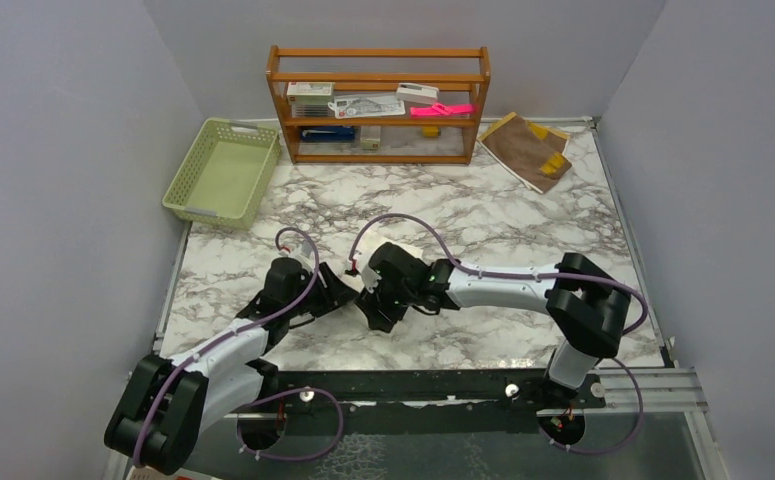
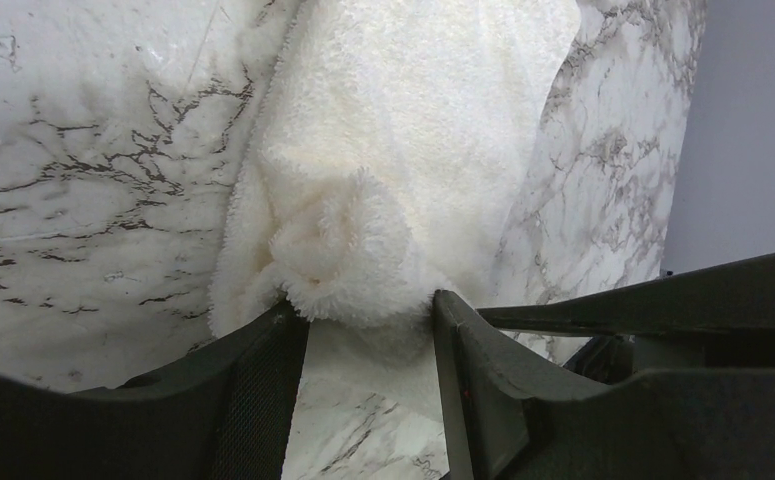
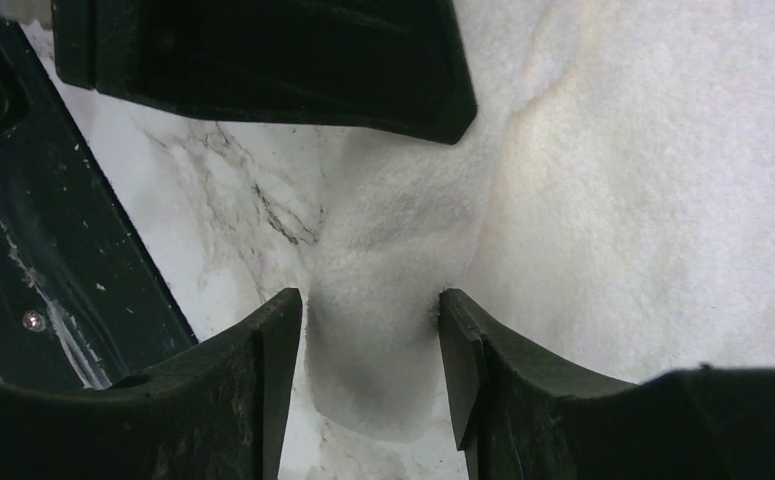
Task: Roll the towels
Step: Roll the towel at the center of the board.
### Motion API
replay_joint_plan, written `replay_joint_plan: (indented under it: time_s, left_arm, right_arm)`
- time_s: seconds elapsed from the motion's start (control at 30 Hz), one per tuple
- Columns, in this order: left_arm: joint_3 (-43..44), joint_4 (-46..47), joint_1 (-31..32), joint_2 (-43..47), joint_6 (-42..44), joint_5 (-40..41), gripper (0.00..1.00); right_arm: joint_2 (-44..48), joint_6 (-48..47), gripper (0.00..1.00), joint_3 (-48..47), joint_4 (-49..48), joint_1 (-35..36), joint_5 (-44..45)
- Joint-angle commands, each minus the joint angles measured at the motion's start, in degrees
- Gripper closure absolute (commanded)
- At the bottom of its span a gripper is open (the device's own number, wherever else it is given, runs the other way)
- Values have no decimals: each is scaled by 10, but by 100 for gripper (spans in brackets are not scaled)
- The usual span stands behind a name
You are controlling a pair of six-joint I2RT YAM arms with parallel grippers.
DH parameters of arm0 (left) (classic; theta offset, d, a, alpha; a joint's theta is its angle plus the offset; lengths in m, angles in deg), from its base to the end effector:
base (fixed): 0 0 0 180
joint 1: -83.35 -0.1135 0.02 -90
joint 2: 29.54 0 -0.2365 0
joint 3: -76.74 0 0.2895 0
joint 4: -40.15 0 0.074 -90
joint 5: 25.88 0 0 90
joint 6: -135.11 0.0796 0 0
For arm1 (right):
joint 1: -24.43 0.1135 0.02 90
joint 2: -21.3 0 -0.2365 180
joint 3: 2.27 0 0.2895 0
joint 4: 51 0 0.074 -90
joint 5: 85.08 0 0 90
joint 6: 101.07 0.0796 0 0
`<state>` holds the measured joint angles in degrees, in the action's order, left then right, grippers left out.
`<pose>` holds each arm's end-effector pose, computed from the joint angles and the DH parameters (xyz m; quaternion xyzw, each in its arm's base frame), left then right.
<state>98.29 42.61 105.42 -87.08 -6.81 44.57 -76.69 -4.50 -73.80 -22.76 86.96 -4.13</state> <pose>0.2231 -0.1192 0.0606 -0.1460 0.8596 -0.4000 0.2824 0.1735 0.3609 0.0942 -0.4668 0.8277 0.2333 0.2063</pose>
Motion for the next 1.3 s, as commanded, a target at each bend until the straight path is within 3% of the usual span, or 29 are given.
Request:
replay_joint_plan:
  time_s: [0.0, 0.27, 0.63, 0.83, 1.27]
  left_arm:
    - [25, -78, -8, 16, 16, 31, 49]
    - [65, -190, -38, 54, 6, 42, 49]
    - [101, -272, -39, 71, 8, 30, 48]
    - [146, -329, -38, 67, 46, 22, 48]
    - [151, -290, -38, -26, 73, -50, 47]
  right_arm:
    - [-23, -8, 48, -4, -14, 6, -54]
    - [-48, -13, 49, -6, -8, 13, -61]
    - [-70, -40, 73, -30, 8, 24, -42]
    - [-69, -84, 79, -42, 28, 24, -62]
    - [-57, -169, 79, -57, 78, 24, -112]
